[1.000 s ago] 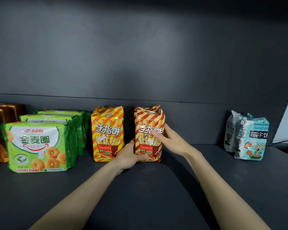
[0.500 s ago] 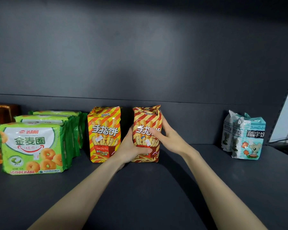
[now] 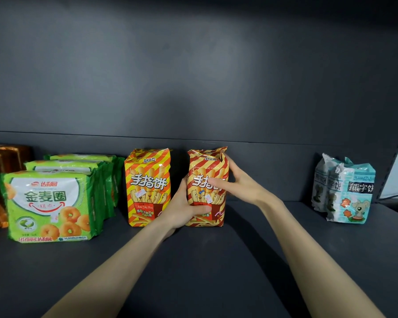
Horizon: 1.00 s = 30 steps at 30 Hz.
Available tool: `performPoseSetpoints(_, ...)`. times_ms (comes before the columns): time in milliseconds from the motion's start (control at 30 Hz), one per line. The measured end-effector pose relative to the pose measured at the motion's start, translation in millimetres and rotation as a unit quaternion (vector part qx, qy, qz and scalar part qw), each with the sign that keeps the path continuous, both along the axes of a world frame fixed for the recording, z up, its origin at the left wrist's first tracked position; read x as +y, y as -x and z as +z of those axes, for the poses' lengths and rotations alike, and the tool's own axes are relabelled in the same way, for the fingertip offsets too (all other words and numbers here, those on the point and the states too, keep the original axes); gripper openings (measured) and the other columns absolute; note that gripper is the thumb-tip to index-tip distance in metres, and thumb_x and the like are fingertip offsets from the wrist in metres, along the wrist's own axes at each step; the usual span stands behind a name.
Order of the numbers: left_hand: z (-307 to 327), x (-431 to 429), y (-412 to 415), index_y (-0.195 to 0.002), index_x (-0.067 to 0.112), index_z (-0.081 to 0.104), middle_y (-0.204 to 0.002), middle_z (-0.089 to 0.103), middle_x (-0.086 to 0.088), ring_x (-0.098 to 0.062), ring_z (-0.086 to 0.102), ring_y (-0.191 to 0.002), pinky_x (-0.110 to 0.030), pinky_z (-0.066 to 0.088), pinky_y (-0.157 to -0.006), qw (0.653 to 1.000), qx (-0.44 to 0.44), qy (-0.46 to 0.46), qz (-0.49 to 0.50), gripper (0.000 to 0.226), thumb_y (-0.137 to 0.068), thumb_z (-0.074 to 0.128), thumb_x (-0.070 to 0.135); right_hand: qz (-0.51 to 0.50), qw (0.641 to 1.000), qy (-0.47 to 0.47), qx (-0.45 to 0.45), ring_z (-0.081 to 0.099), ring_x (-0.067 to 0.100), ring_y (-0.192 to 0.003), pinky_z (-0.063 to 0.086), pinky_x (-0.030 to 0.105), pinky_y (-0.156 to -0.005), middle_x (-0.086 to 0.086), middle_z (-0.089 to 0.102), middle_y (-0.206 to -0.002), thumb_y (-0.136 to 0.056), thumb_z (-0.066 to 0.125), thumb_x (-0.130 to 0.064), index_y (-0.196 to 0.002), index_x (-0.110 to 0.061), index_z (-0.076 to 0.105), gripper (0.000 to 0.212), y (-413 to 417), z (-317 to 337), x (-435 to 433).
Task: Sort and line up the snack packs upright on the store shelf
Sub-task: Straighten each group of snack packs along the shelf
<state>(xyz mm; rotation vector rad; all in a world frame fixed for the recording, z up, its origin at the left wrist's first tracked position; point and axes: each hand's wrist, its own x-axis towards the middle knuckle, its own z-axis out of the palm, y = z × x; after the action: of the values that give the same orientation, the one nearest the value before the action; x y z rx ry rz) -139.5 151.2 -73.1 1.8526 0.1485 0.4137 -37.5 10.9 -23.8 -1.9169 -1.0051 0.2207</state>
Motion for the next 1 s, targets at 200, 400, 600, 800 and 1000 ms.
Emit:
performPoseSetpoints(200,-4.7,-1.9,-1.0,-0.145,0.027,0.015,-0.132,0.049,0.003,-0.013,0.049,-0.122,-0.031,0.045,-0.098,1.0,-0.004,0.012,-0.003,0.09,-0.078,0.075,0.014,-0.029,0.999,-0.007,0.01,0.056,0.009,-0.112,0.047,0.036,-0.1,-0.016,0.053,-0.121,-0.076,0.068,-0.048,-0.141,-0.033,0.026,0.079,-0.6,-4.2,2.0)
performPoseSetpoints(400,-7.3,-3.1,-0.5,-0.145,0.026,0.016,-0.132,0.049,0.002,-0.011,0.05,-0.118,-0.027,0.044,-0.094,1.0,0.0,0.024,-0.006,0.088,-0.08,0.074,0.016,-0.052,0.998,-0.033,-0.005,0.056,0.007,-0.106,0.047,0.024,-0.087,-0.013,0.051,-0.12,-0.082,0.067,-0.039,-0.14,-0.025,0.029,0.07,3.5,-7.8,2.6)
performPoseSetpoints(600,-7.4,-4.5,2.1,-0.144,0.025,0.019,-0.133,0.049,0.001,-0.014,0.05,-0.119,-0.033,0.044,-0.1,1.0,0.016,0.027,-0.003,0.082,-0.082,0.072,0.019,-0.067,0.996,-0.053,-0.011,0.054,0.008,-0.109,0.049,0.025,-0.088,-0.009,0.051,-0.126,-0.083,0.069,-0.036,-0.139,-0.02,0.03,0.07,7.1,-9.4,0.4)
performPoseSetpoints(800,-7.9,-6.7,5.3,-0.143,0.023,0.025,-0.127,0.052,0.004,-0.01,0.051,-0.114,-0.027,0.043,-0.096,0.999,0.024,0.029,-0.014,0.074,-0.084,0.069,0.019,-0.043,0.997,-0.05,0.024,0.054,0.016,-0.12,0.049,0.043,-0.098,-0.004,0.05,-0.134,-0.082,0.068,-0.036,-0.14,-0.025,0.028,0.071,5.4,-6.6,-0.2)
performPoseSetpoints(1000,-11.2,-5.7,5.5,-0.142,0.02,0.029,-0.133,0.053,-0.001,-0.016,0.051,-0.122,-0.037,0.041,-0.106,0.999,0.042,0.03,-0.017,0.069,-0.085,0.068,0.021,-0.044,0.997,-0.057,0.033,0.05,0.016,-0.124,0.046,0.046,-0.101,-0.005,0.045,-0.139,-0.085,0.063,-0.041,-0.142,-0.03,0.025,0.07,4.8,-6.8,-0.3)
